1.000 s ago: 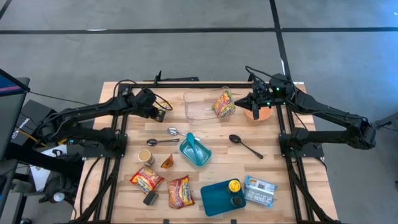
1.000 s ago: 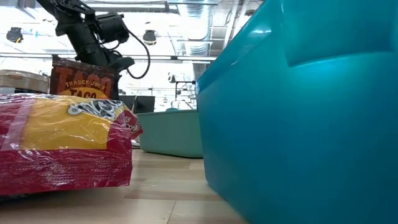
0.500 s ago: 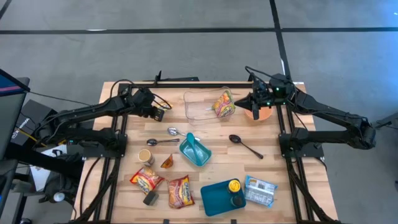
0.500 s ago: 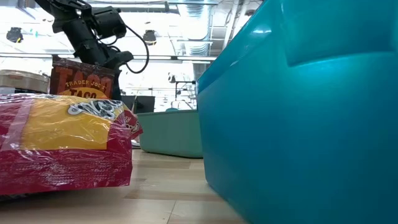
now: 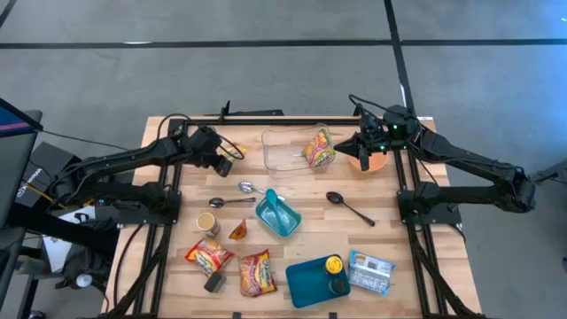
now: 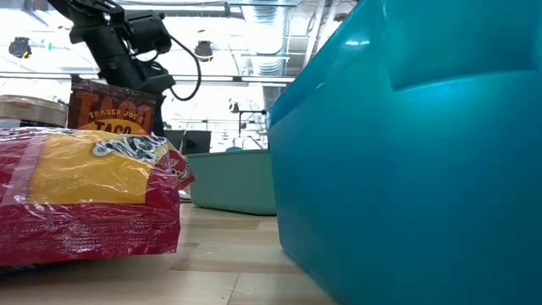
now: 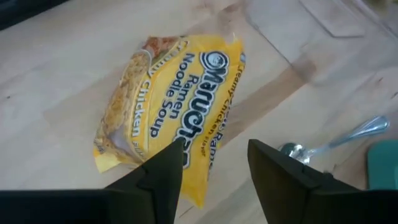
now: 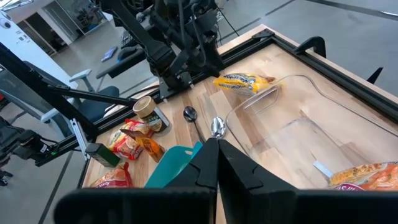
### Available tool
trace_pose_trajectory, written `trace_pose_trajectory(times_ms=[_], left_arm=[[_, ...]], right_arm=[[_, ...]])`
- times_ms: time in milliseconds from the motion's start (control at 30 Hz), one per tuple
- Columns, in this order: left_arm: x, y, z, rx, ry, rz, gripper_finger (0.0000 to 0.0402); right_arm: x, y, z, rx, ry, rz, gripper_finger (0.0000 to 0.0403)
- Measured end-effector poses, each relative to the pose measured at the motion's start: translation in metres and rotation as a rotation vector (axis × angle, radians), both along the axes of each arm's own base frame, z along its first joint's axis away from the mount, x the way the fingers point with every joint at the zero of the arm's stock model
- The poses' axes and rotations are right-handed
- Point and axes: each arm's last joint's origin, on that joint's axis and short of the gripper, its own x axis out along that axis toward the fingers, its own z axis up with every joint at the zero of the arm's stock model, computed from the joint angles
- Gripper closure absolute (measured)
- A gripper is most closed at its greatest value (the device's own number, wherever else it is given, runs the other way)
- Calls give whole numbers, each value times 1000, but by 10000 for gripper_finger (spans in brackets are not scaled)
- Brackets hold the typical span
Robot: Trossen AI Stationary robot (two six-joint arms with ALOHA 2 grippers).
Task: Pick & Place Food Item
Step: Put the yellow noodle pack into the transparent bin
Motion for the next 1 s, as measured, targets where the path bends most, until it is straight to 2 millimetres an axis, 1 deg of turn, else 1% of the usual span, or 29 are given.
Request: trace_pose_trajectory(times_ms=[200,500,1000], left_arm=[[-2,-7,-3,14,87,-99,229],[-1,-9,-3,43,115,-91,252],[2,-5,-10,51,169,-73,253]], right_arm=[[0,0,0,0,0,0,403],[0,0,0,-2,-2,0,403],[0,0,0,-3,-3,-4,403]])
